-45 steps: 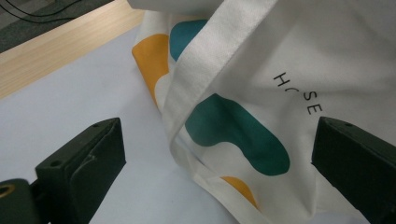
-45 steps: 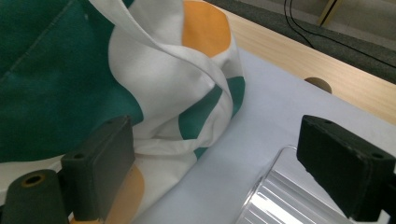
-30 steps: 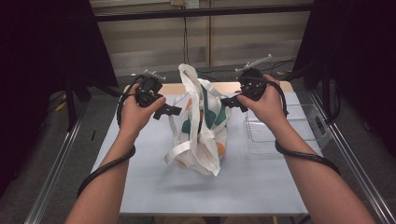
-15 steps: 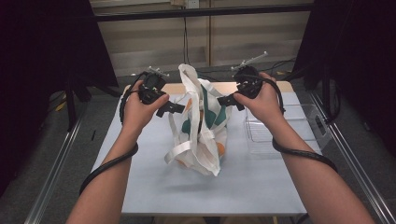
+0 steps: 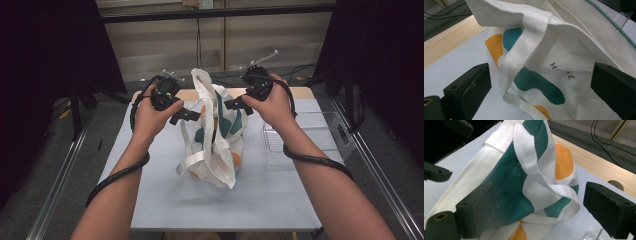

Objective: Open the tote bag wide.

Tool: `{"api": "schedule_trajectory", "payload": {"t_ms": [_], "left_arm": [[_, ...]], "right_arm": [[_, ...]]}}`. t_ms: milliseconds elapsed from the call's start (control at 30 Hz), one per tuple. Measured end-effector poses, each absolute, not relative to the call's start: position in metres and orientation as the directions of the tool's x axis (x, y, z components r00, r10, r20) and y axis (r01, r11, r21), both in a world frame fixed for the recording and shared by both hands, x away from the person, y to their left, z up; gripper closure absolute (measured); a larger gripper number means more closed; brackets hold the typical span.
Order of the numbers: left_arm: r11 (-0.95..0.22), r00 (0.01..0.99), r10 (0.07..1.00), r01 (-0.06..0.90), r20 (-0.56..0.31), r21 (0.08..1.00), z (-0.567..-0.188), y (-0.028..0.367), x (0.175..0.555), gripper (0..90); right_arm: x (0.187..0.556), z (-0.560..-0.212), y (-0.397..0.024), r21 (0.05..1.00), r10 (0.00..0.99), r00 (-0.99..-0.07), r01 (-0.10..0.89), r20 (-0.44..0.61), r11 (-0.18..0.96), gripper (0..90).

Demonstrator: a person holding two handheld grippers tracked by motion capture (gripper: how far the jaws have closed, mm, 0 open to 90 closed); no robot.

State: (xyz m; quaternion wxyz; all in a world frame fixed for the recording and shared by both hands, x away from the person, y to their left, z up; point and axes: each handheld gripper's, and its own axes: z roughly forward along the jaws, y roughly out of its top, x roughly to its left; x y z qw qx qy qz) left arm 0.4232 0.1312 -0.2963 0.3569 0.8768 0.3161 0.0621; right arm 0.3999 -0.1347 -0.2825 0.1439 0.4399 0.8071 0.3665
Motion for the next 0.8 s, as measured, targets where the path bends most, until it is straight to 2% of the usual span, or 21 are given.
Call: {"api": "schedule_trajectory", "payload": {"t_ms": [67, 800], "left_arm": [[-0.581, 0.813, 0.574, 0.491, -0.102, 0.649, -0.294, 0.133, 0.425, 2.9], [-0.543, 0.802, 0.577, 0.516, -0.151, 0.662, -0.292, 0.13, 0.422, 2.9]], "right_arm": [[0.401, -0.282, -0.133, 0.719, 0.814, -0.574, 0.602, 0.086, 0.348, 9.9], [0.407, -0.282, -0.117, 0.725, 0.814, -0.568, 0.61, 0.12, 0.318, 8.8]]}}
